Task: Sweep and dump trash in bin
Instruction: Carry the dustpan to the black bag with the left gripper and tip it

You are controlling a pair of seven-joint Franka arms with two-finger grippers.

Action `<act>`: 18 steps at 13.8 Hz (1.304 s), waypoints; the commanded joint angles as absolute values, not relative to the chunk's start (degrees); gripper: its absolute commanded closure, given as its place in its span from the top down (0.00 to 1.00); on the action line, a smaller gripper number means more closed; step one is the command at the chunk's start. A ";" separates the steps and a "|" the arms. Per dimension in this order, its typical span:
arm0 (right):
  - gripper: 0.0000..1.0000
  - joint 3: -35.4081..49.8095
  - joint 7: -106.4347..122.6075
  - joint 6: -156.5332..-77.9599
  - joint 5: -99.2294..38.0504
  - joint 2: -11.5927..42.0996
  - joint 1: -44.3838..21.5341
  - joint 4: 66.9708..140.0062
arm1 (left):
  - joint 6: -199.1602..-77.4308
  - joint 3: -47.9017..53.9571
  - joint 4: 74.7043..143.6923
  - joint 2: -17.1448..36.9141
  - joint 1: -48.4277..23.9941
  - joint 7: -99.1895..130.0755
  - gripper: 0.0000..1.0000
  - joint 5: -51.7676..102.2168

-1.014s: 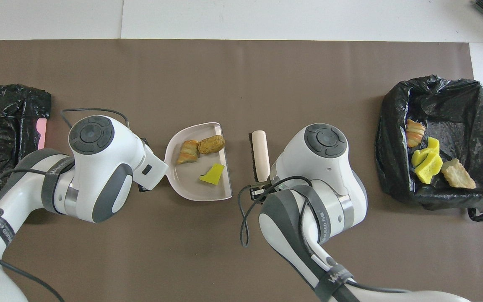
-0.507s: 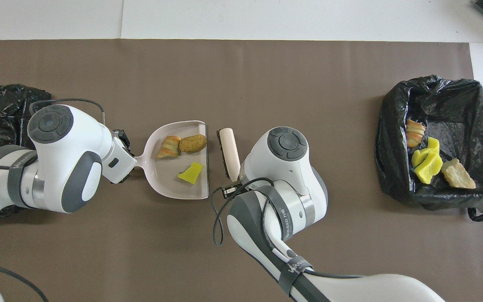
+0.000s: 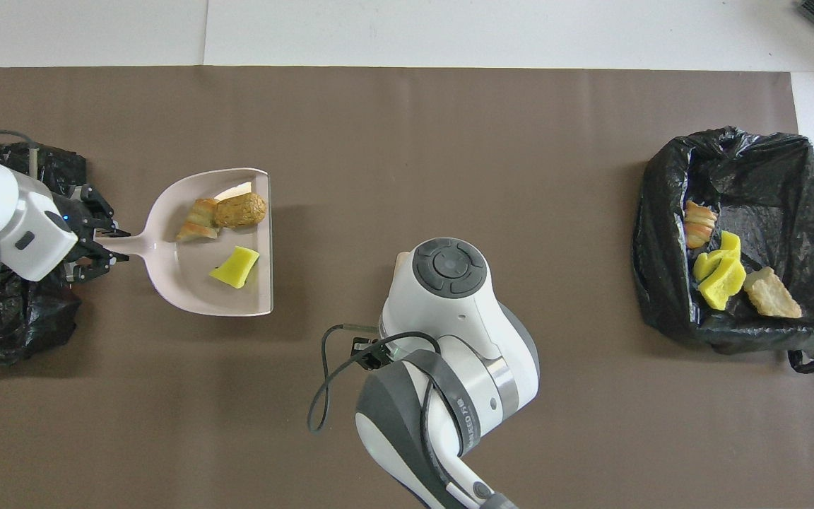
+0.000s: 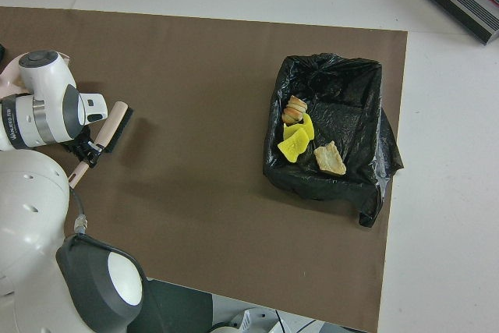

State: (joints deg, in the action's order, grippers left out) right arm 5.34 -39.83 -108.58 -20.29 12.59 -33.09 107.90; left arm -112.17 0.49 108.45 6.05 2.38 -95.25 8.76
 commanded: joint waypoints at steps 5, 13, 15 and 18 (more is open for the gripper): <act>0.00 5.45 -36.75 -110.92 -20.13 -2.10 -39.19 129.53 | -100.13 1.32 97.84 4.48 20.36 -104.94 0.00 16.25; 0.00 5.45 -33.22 -120.67 -20.13 -3.43 -40.25 135.97 | -102.99 0.97 91.42 6.58 32.08 -105.12 0.00 8.75; 0.00 5.45 -33.40 -122.42 -20.13 -2.99 -41.04 136.58 | -107.47 0.97 91.05 7.29 32.08 -105.20 0.00 2.22; 1.00 5.45 -31.91 -122.61 -20.04 -2.20 -40.69 135.97 | -112.75 0.97 91.40 7.38 31.38 -105.12 0.00 -8.39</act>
State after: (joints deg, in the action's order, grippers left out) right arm 5.45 -32.32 -121.22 -20.25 -2.23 -40.64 135.81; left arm -110.15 0.56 92.70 6.52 31.63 -104.81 -2.77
